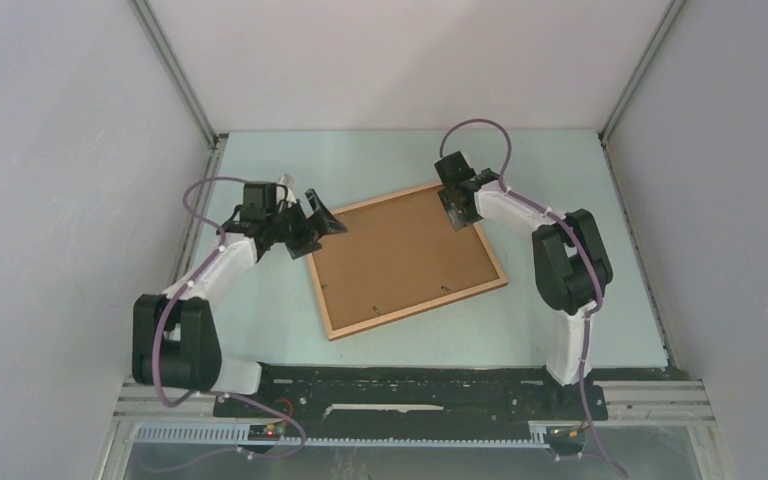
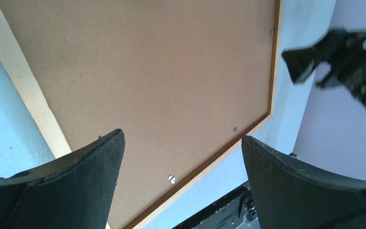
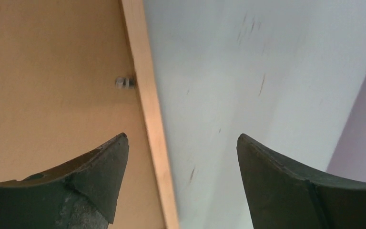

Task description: Put the photo into the frame

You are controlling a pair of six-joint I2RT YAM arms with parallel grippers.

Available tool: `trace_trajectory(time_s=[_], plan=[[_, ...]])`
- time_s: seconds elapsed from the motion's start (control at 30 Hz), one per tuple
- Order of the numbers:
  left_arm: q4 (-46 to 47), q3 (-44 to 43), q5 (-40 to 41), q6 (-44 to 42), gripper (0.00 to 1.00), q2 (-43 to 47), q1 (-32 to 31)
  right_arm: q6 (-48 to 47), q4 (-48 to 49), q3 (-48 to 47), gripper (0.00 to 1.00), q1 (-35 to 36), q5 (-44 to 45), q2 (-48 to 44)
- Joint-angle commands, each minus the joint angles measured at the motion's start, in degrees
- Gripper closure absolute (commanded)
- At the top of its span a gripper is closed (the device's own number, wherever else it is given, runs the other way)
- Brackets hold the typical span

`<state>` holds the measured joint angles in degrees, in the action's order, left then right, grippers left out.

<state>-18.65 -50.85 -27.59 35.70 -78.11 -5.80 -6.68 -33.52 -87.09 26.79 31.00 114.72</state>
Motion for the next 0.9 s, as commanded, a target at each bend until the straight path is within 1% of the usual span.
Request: trace_trajectory(time_s=[0.0,0.07,0.13,0.17,0.23,0.33,0.43,0.5,0.57,0.67,0.73,0.8,0.87], plan=[[2.84,-8.56,0.63,3.82,0.00,-6.41,0.40,20.86,-8.75,4.95,0.10,0.53,-4.84,-10.57],[2.62,-13.96,0.24,2.71,0.00,-12.04,0.33,25.33,-6.36,11.46,0.10,0.13,-15.85,-16.27],[-0.47,-20.44,0.84,0.82,0.00,-18.06,0.51,28.23,-1.56,18.09,0.10,-0.17,-26.70,-22.12],[-2.08,-23.68,1.87,-0.06,0.00,-21.67,0.53,29.53,-0.20,21.07,0.10,-0.41,-29.36,-25.08],[-4.41,-28.72,2.94,-1.61,0.00,-26.65,0.54,33.83,1.15,26.18,0.10,-1.46,-31.89,-31.03],[-6.96,-34.47,5.12,-3.98,0.00,-32.67,0.65,39.68,6.88,35.73,0.11,-4.24,-41.25,-38.93],[-11.32,-41.22,5.17,-7.21,0.00,-38.13,0.70,44.15,10.05,43.68,0.11,-6.11,-43.14,-43.85],[-18.20,-48.34,7.07,-10.10,0.00,-42.91,0.66,45.58,11.48,47.04,0.12,-7.13,-43.84,-44.40],[-22.53,-53.96,5.93,-11.81,0.00,-45.78,0.50,46.62,12.66,49.33,0.12,-7.61,-43.97,-43.92],[-23.65,-54.20,7.33,-13.47,0.00,-46.64,0.32,48.93,16.33,51.82,0.12,-8.25,-45.86,-42.34],[-26.81,-55.57,8.26,-14.74,0.00,-48.17,0.57,50.74,18.59,52.64,0.13,-8.32,-47.03,-40.72],[-30.58,-56.51,7.90,-15.67,0.00,-49.83,0.50,52.37,20.71,53.06,0.13,-8.22,-47.68,-38.81],[-31.67,-54.43,6.22,-16.14,0.00,-49.19,0.36,53.78,22.61,53.15,0.13,-8.15,-48.47,-36.64]])
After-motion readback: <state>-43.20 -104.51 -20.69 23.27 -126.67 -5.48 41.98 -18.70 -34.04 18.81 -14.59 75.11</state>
